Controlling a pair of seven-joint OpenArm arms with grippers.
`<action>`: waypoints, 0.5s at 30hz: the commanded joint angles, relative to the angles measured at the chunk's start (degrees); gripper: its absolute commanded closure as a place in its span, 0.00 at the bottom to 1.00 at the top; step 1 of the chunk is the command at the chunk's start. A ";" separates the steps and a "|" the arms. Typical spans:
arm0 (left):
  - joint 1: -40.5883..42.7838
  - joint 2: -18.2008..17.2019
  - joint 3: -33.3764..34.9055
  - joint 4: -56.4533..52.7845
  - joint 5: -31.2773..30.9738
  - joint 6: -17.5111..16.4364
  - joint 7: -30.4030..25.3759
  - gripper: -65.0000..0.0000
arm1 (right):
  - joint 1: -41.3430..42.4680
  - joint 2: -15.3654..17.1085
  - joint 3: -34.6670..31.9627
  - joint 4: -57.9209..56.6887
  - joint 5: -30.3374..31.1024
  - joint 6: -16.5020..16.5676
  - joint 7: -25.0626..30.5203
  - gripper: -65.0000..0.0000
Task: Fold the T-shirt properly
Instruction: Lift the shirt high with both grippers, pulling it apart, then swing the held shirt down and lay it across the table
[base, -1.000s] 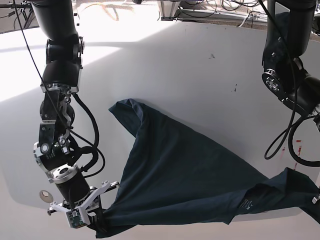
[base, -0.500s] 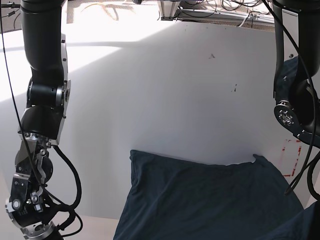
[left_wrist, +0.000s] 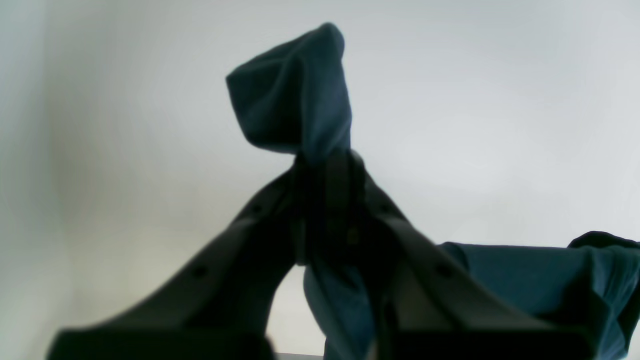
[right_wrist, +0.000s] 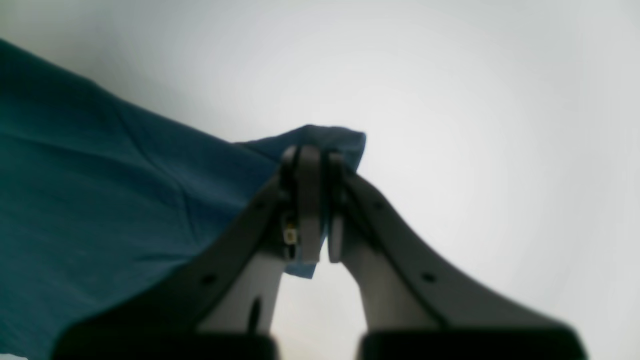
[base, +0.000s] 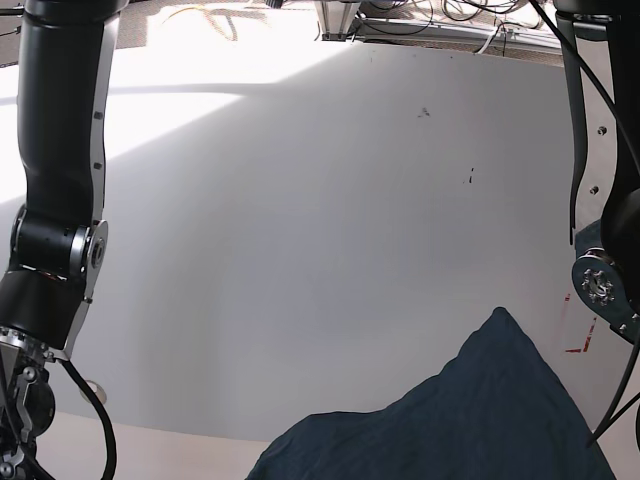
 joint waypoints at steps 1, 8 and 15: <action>-2.66 -0.47 0.00 -1.06 0.23 0.22 -1.54 1.00 | 2.52 1.46 0.21 0.64 -0.19 -0.50 -0.30 1.00; -0.29 -0.73 0.09 0.26 0.15 0.13 -1.45 1.00 | -1.88 2.34 0.56 4.77 0.34 -0.50 -2.50 1.00; 6.22 -0.73 0.00 3.16 -3.63 0.05 -1.28 1.00 | -12.95 3.48 1.00 14.09 0.34 -0.59 -4.17 1.00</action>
